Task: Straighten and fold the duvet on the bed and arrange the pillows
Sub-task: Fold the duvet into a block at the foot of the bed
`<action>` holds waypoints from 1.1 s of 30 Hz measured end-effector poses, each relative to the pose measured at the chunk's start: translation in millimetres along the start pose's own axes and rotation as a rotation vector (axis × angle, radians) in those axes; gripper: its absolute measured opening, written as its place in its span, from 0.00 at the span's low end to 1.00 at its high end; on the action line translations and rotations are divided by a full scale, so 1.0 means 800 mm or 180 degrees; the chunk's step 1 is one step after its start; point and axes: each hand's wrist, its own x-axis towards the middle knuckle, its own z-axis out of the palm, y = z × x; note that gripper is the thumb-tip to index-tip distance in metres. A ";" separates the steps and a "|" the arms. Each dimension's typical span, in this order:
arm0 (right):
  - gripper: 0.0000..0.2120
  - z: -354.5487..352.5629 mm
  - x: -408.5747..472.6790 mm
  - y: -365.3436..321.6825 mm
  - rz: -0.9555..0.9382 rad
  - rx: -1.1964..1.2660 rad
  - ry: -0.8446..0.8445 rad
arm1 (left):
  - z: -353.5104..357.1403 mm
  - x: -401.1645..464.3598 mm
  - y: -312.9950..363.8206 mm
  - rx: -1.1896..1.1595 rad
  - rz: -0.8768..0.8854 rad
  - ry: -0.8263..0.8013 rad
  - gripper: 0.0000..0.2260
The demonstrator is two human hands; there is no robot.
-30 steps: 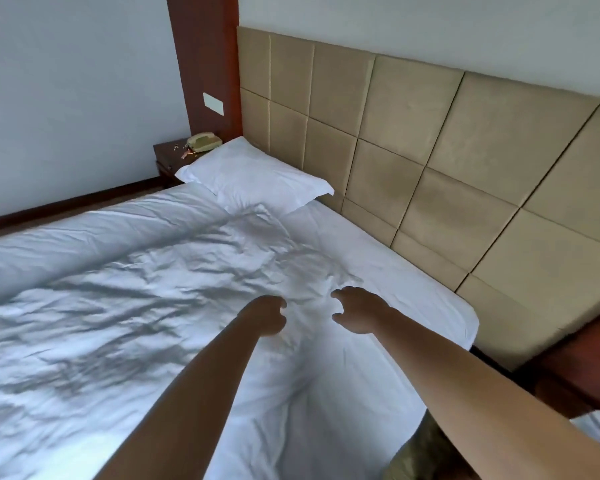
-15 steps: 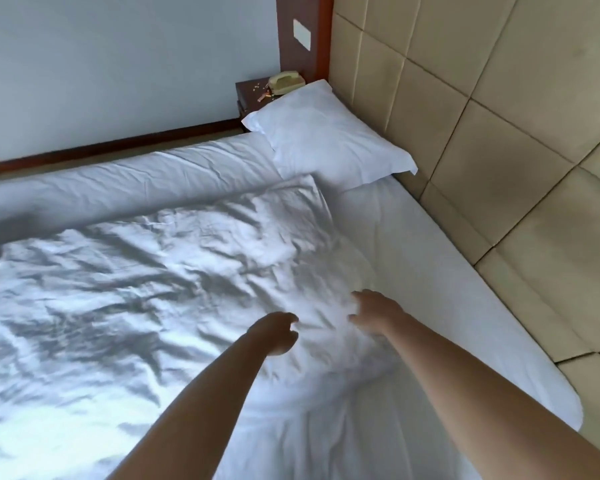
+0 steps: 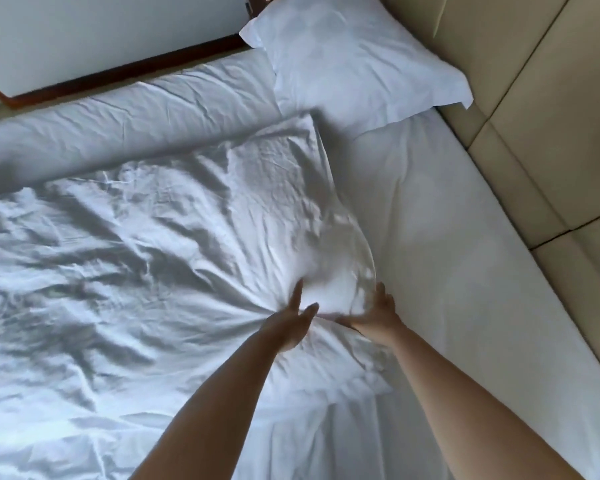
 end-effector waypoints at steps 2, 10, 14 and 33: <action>0.71 0.017 0.009 0.010 0.0078 0.0349 -0.0193 | 0.007 0.010 -0.003 -0.0137 -0.0107 0.0013 0.29; 0.81 0.033 0.037 0.028 0.0492 0.0963 -0.0438 | 0.023 0.026 -0.015 -0.0525 -0.0148 -0.0053 0.29; 0.63 0.027 0.033 0.027 0.0408 0.1383 -0.0484 | 0.028 0.021 -0.022 -0.0812 -0.0096 -0.0040 0.30; 0.37 0.085 -0.270 -0.244 -0.1693 -0.0530 0.0305 | -0.156 -0.215 -0.137 -0.2354 0.0010 0.0903 0.31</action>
